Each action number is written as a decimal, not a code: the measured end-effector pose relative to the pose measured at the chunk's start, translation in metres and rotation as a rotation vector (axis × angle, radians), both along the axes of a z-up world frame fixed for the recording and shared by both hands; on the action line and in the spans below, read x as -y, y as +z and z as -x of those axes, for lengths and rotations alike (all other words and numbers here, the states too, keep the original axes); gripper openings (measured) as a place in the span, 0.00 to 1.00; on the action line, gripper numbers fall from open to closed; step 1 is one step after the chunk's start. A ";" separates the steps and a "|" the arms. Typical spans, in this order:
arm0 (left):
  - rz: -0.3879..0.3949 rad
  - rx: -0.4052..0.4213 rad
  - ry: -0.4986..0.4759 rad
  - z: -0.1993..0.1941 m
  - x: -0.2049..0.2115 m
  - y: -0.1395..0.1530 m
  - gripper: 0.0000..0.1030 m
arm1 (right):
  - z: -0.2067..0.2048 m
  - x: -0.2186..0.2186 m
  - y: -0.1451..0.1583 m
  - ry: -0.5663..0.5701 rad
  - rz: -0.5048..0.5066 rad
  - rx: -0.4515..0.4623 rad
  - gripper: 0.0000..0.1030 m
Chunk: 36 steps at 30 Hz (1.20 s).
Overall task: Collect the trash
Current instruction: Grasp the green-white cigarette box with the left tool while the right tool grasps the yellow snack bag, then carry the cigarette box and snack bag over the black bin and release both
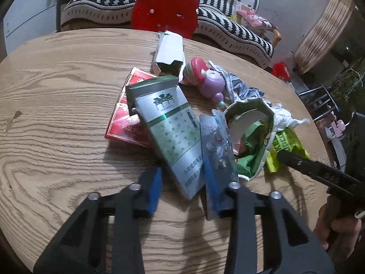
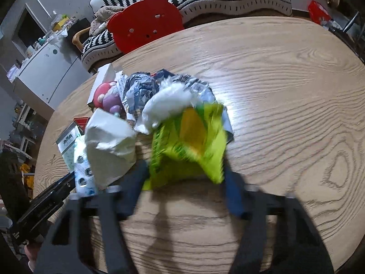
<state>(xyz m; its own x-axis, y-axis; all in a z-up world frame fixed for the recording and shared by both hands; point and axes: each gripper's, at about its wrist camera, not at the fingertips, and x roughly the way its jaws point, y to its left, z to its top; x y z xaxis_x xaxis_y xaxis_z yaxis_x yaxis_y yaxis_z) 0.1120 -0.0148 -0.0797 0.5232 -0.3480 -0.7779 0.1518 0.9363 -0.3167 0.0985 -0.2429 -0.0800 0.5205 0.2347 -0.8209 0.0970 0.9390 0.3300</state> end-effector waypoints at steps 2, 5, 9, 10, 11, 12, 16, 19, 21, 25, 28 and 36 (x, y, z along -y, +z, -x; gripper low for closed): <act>-0.003 0.011 -0.004 0.003 0.000 0.004 0.17 | 0.002 -0.002 0.002 0.004 0.009 0.008 0.45; 0.005 0.013 -0.010 0.011 -0.002 0.011 0.11 | 0.010 -0.003 0.011 0.005 0.038 0.037 0.40; -0.016 0.036 -0.014 0.023 -0.002 0.022 0.10 | 0.026 -0.003 0.030 0.008 0.077 0.093 0.36; -0.015 0.043 -0.015 0.026 -0.003 0.025 0.10 | 0.030 -0.002 0.034 0.010 0.081 0.104 0.36; -0.020 0.051 -0.014 0.030 -0.004 0.028 0.10 | 0.034 -0.002 0.037 0.010 0.083 0.115 0.36; -0.026 0.064 -0.014 0.034 -0.004 0.032 0.10 | 0.039 -0.001 0.042 0.012 0.088 0.128 0.36; -0.067 0.126 -0.012 0.046 -0.005 0.050 0.10 | 0.055 0.003 0.055 0.025 0.100 0.161 0.36; -0.084 0.159 -0.024 0.054 -0.003 0.059 0.10 | 0.066 0.007 0.060 0.029 0.107 0.172 0.36; -0.088 0.163 -0.031 0.055 -0.001 0.062 0.10 | 0.074 0.012 0.062 0.027 0.115 0.175 0.36; -0.100 0.167 -0.043 0.058 0.008 0.066 0.10 | 0.083 0.022 0.065 0.014 0.129 0.178 0.36; -0.108 0.176 -0.063 0.061 0.020 0.068 0.10 | 0.091 0.032 0.068 -0.002 0.135 0.182 0.36; -0.108 0.204 -0.156 0.073 0.067 0.075 0.10 | 0.125 0.074 0.078 -0.068 0.171 0.204 0.36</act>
<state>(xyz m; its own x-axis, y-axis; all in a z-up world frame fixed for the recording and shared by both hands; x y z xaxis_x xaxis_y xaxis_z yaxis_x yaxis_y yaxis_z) 0.0390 -0.0818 -0.0049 0.6191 -0.3572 -0.6994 0.3472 0.9233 -0.1641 -0.0266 -0.3165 -0.0023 0.6894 0.0606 -0.7218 0.1098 0.9762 0.1868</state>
